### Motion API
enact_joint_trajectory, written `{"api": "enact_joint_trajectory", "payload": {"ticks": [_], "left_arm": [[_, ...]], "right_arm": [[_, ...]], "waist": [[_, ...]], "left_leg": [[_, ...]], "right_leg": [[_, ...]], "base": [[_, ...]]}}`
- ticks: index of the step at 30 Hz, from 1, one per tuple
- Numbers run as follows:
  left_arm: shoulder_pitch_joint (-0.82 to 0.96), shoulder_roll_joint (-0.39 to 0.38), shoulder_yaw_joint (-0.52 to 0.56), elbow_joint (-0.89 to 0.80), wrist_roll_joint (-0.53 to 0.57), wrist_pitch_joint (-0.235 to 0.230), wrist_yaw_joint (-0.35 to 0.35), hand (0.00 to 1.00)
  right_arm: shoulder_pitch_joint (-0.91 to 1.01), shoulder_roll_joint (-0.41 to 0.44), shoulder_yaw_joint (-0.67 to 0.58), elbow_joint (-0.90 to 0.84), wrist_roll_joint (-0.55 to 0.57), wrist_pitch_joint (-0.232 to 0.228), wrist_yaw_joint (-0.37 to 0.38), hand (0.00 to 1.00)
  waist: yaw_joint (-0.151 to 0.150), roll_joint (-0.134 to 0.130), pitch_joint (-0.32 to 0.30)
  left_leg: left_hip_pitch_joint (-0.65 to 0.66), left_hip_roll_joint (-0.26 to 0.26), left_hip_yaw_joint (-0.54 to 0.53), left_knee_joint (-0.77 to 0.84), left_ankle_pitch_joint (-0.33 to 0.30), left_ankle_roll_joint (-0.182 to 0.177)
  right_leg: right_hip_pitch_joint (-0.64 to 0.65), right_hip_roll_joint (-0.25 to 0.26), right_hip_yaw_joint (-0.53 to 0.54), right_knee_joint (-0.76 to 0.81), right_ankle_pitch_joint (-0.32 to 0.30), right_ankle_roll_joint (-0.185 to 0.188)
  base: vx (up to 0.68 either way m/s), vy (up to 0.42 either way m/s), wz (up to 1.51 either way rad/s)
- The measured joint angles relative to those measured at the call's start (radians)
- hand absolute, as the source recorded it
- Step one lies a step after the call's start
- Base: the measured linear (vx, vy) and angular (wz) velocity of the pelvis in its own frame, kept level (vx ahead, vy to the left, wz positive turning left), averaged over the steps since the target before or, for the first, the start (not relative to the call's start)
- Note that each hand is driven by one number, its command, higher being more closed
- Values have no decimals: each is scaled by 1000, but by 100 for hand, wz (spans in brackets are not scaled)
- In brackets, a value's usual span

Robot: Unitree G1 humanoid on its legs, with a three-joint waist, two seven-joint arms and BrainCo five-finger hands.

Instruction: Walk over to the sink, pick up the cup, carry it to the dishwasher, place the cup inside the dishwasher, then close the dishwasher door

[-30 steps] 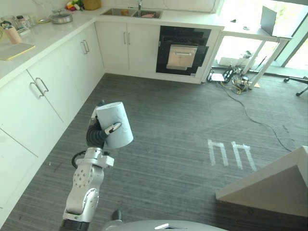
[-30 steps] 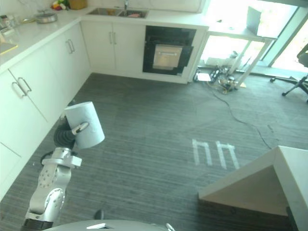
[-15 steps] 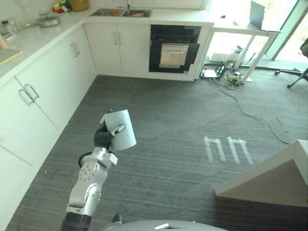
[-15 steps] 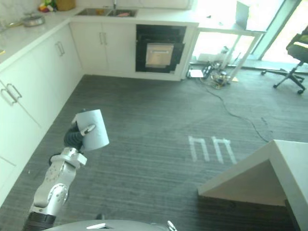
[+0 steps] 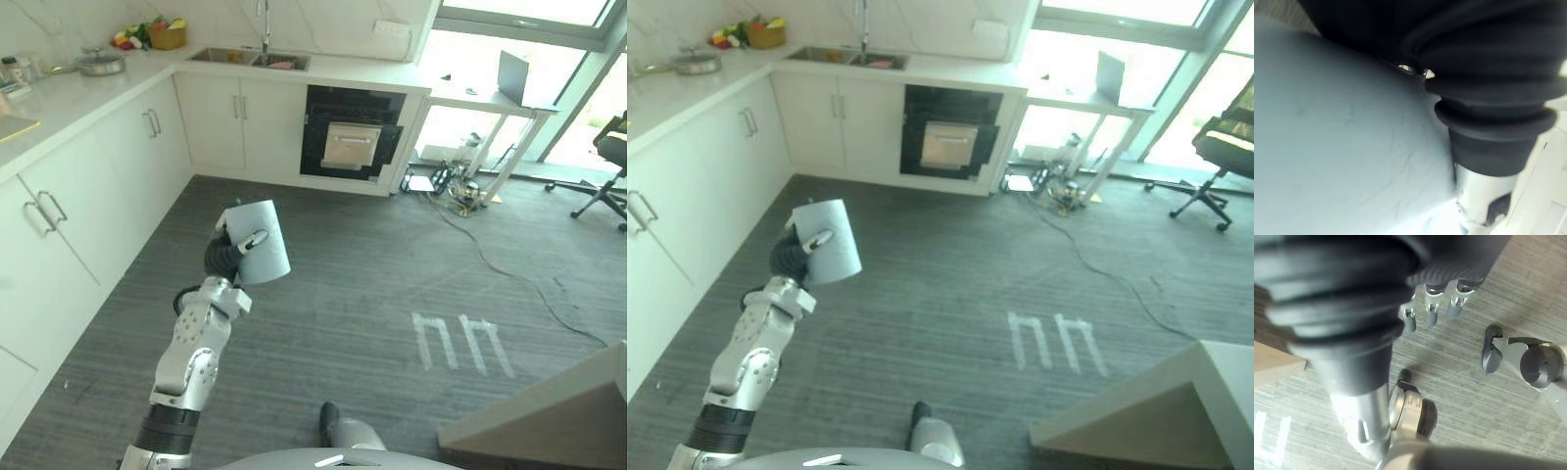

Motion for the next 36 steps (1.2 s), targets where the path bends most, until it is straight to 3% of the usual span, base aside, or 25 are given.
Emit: {"api": "enact_joint_trajectory", "payload": {"ticks": [2, 3, 5, 6, 7, 8, 10, 11, 13, 14, 15, 16, 18, 19, 20, 22, 27, 29, 30, 31, 32, 33, 34, 35, 36], "left_arm": [[0, -20, -28, -15, 2, 7, -11, 100], [5, -34, -41, -16, 2, 16, -12, 100], [9, -60, -45, -17, 1, 26, -2, 100], [16, -73, -45, -21, 0, 27, 2, 100], [24, -89, -39, -36, 1, 23, 3, 100], [41, -98, -30, -53, 1, 13, 5, 100], [88, -104, -15, -84, 2, 7, 23, 100], [116, -104, 5, -87, 2, 5, 25, 100], [141, -85, 43, -83, 1, 3, 36, 100], [153, -67, 70, -83, 1, -1, 38, 100], [156, -59, 85, -83, 2, -5, 36, 100], [163, -48, 93, -83, 4, -16, 32, 100], [171, -52, 78, -88, 10, -40, 8, 100], [179, -62, 74, -88, 12, -55, -3, 100], [185, -58, 80, -78, 13, -57, -3, 100], [181, -57, 90, -78, 32, -64, -14, 100], [205, -36, 70, -78, 51, -64, -71, 100], [205, -22, 71, -75, 50, -64, -79, 100], [200, -4, 71, -72, 49, -64, -90, 100], [192, 5, 67, -65, 49, -64, -96, 100], [171, 26, 56, -54, 51, -64, -107, 100], [161, 32, 53, -49, 52, -64, -109, 100], [155, 34, 49, -41, 52, -64, -108, 100], [146, 34, 40, -36, 52, -61, -102, 100], [130, 34, 28, -31, 51, -57, -91, 100]], "right_arm": [[7, -2, -8, -5, -3, 0, 0, 0], [17, -3, -8, -24, -20, 0, 0, 0], [13, -9, -18, -42, -30, 0, 2, 0], [-3, -17, -16, -53, -29, -1, -3, 0], [-15, -36, -12, -57, -29, -6, -2, 0], [-28, -57, 13, -59, -30, -17, -1, 0], [-45, -101, 91, -77, -39, -48, 0, 0], [-69, -125, 135, -77, -37, -65, -1, 0], [-132, -145, 177, -74, -23, -86, -2, 0], [-173, -150, 198, -74, -18, -94, -1, 0], [-195, -150, 215, -77, -18, -98, 0, 0], [-223, -151, 249, -86, -19, -99, 1, 0], [-228, -151, 284, -112, -19, -98, -2, 0], [-227, -154, 290, -113, -19, -97, -4, 0], [-229, -120, 293, -101, -19, -90, -12, 0], [-234, -110, 273, -77, -19, -81, -12, 0], [-210, -132, 184, -9, -41, -61, -22, 0], [-183, -135, 153, 5, -43, -59, -25, 0], [-169, -136, 128, 3, -41, -59, -23, 0], [-162, -135, 115, 3, -38, -61, -21, 0], [-148, -127, 84, 4, -38, -65, -14, 0], [-141, -118, 80, 3, -38, -72, -12, 0], [-124, -108, 82, 2, -39, -79, -10, 0], [-109, -96, 84, 4, -39, -80, -8, 0], [-95, -78, 82, 3, -36, -80, -8, 0]], "waist": [[-1, 26, -28], [-1, 57, -50], [0, 59, -60], [6, 61, -58], [19, 78, -52], [31, 97, -48], [47, 112, -42], [62, 111, -42], [89, 99, -34], [107, 88, -25], [109, 81, -19], [109, 73, -14], [116, 77, -11], [127, 94, -3], [121, 74, 7], [114, 48, 24], [118, 57, 19], [110, 45, -6], [102, 36, -16], [93, 32, -17], [80, 21, -12], [73, 11, -6], [61, 8, -4], [47, 9, -3], [39, 9, -3]], "left_leg": [[17, 44, 5, -9, -32, -6], [46, 72, 12, -30, -44, 29], [-14, 88, 11, 199, -37, 40], [-108, 121, -8, 425, 18, 12], [-213, 165, -41, 657, 119, 7], [-288, 202, -42, 825, 180, 34], [-420, 234, -28, 1075, 158, 105], [-493, 215, -11, 1119, 122, 128], [-543, 142, 27, 980, 76, 120], [-540, 103, 89, 808, 52, 117], [-538, 80, 119, 715, 47, 113], [-533, 26, 141, 511, 68, 100], [-521, -45, 126, 200, 183, 74], [-476, -62, 94, 58, 367, 86], [-473, -96, 96, 83, 361, 163], [-521, -103, 97, 185, 284, 183], [-427, -137, 89, 209, 177, 201], [-360, -173, 91, 162, 158, 210], [-311, -200, 87, 125, 149, 216], [-274, -220, 73, 98, 142, 226], [-226, -249, 46, 64, 139, 230], [-198, -261, 31, 47, 139, 230], [-156, -268, 10, 17, 137, 233], [-122, -268, -13, -9, 134, 236], [-111, -265, -27, -18, 130, 238]], "right_leg": [[-38, 23, -29, 103, -23, -33], [-41, 50, -51, 137, -75, -52], [-6, 60, -63, 151, -130, -73], [50, 75, -69, 117, -146, -81], [104, 101, -71, 76, -154, -91], [150, 125, -70, 42, -158, -97], [249, 149, -62, -22, -172, -110], [306, 149, -58, -60, -177, -111], [367, 125, -42, -106, -180, -99], [399, 104, -19, -124, -175, -74], [417, 93, -12, -132, -179, -62], [450, 71, -13, -143, -191, -43], [492, 53, -15, -158, -224, -8], [525, 69, 3, -164, -262, 19], [555, 56, 35, -184, -277, -1], [558, 55, 43, -182, -242, -12], [562, 19, 69, -23, -118, -2], [510, -14, 100, 149, -66, 41], [452, -43, 107, 302, 3, 99], [401, -60, 115, 424, 93, 111], [322, -93, 109, 606, 116, 93], [286, -109, 93, 687, 94, 61], [212, -115, 64, 792, 29, -14], [133, -92, 46, 817, -40, -51], [71, -65, 48, 792, -85, -49]], "base": [[482, -296, 14], [500, -254, 8], [413, -213, 12], [405, -237, 8], [403, -208, -2], [409, -99, -16], [415, -25, -14], [423, -13, -9], [450, 42, -38], [418, 89, -55], [458, 127, -39], [486, 171, -7], [489, 207, -3], [505, 263, 4], [474, 253, 17], [326, 168, 35], [350, 166, 8], [318, 147, 8], [280, 139, 13], [337, 154, 36], [271, 116, 43], [267, 79, 52], [224, 42, 48], [217, 20, 50], [269, -47, 59]]}}
